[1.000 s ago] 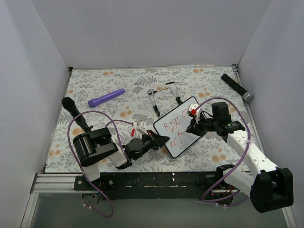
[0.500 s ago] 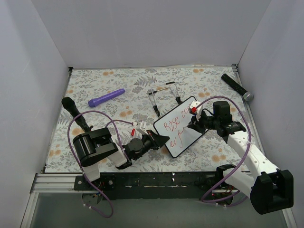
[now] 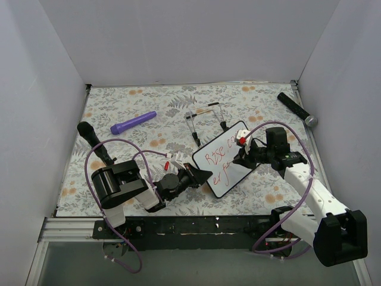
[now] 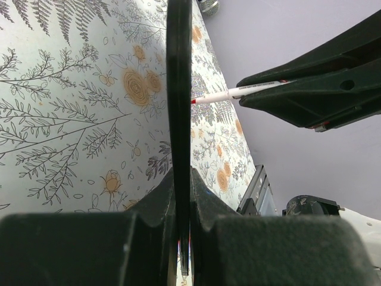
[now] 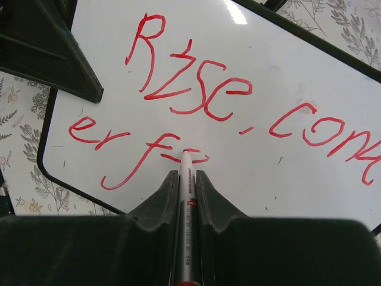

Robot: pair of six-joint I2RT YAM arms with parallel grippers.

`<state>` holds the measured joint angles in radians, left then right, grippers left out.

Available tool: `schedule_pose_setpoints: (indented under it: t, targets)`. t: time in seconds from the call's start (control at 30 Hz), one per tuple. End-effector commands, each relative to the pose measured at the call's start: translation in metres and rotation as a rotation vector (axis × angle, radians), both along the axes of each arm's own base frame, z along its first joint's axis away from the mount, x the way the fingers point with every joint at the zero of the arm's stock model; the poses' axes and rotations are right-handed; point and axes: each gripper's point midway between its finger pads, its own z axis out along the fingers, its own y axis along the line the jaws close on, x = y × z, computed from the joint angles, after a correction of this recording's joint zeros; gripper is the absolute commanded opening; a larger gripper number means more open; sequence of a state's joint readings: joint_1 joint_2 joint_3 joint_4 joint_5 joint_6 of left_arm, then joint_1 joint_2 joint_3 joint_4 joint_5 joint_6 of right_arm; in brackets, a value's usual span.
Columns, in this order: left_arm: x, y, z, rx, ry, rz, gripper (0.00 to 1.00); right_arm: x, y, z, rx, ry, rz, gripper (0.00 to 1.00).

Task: Write a sentence on the whiteboard
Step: Write on the whiteboard with the whiteboard.

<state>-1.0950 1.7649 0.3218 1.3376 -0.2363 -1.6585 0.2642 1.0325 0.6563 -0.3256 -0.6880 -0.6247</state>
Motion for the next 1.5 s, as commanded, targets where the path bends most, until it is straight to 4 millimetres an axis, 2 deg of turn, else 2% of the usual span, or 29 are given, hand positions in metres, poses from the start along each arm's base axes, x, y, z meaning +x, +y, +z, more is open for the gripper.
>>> schedule_pose_setpoints:
  t: [0.0,0.2,0.4,0.93,1.17,1.27,1.47]
  targets:
    - [-0.007,-0.003,0.055,-0.163,-0.134,-0.035,0.0,-0.013,0.003,-0.008,-0.018,0.05,0.065,0.01]
    - [-0.007,-0.002,0.056,-0.164,-0.139,-0.03,0.0,-0.021,-0.001,-0.015,-0.048,0.085,0.078,0.01]
    - [-0.007,0.0,0.057,-0.161,-0.142,-0.025,0.0,-0.021,-0.005,-0.02,-0.073,0.102,0.063,0.01]
    - [-0.008,0.0,0.057,-0.165,-0.141,-0.032,0.0,0.0,-0.02,-0.02,-0.129,0.054,-0.057,0.01]
    - [-0.008,0.001,0.055,-0.163,-0.14,-0.03,0.0,0.012,-0.025,-0.003,-0.107,-0.022,-0.111,0.01]
    - [-0.008,0.0,0.056,-0.166,-0.142,-0.032,0.0,0.0,-0.015,0.011,-0.034,-0.039,-0.035,0.01]
    - [-0.008,0.0,0.056,-0.166,-0.142,-0.031,0.0,-0.001,-0.017,0.025,0.014,-0.09,-0.033,0.01]
